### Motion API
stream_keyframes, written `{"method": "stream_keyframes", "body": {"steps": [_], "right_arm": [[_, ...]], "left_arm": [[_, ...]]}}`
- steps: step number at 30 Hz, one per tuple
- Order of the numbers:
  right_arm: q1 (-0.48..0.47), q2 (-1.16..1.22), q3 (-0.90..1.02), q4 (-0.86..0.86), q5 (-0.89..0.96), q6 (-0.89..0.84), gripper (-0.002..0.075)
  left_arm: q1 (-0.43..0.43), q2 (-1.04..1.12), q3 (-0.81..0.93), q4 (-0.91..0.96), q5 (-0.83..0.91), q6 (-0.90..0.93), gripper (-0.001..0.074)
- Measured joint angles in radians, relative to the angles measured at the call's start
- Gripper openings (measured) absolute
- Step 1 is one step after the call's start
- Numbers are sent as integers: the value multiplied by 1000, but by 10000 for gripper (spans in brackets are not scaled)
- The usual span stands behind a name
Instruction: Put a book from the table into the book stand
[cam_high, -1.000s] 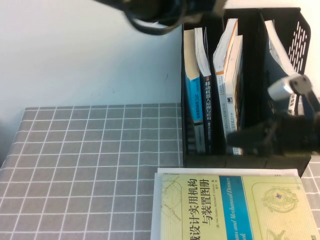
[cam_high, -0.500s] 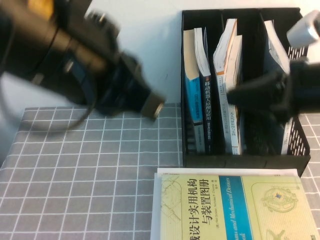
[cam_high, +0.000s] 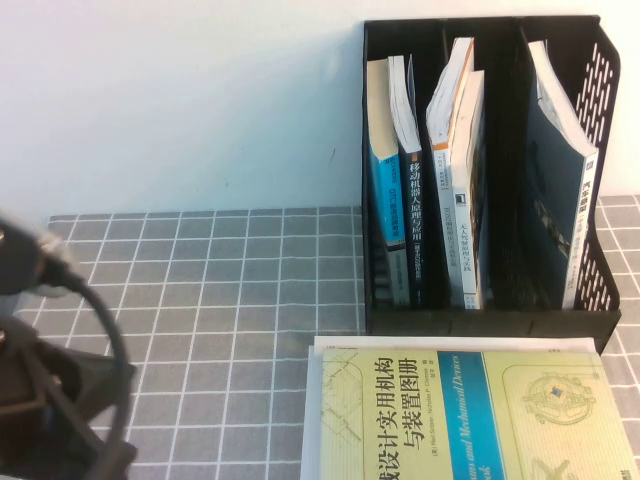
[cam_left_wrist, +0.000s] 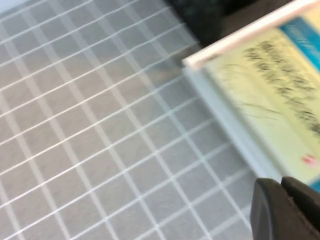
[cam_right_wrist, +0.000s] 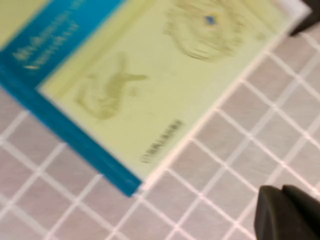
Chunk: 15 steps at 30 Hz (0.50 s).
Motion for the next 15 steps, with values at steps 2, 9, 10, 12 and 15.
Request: {"method": "stream_keyframes", "body": {"steps": [2, 9, 10, 12, 15], "right_arm": [[0, -80, 65, -55, -77, 28, -3], [0, -390, 336, -65, -389, 51, -3], [0, -430, 379, -63, -428, 53, -3], [0, -495, 449, -53, -490, 70, -3], [0, -578, 527, 6, -535, 115, -3]], "left_arm": [[0, -38, 54, 71, -50, -86, 1], [0, -209, 224, 332, -303, -377, 1], [0, -228, 243, 364, -337, -410, 1], [0, -253, 266, 416, -405, -446, 1], [0, -259, 272, 501, -532, -465, 1]]}}
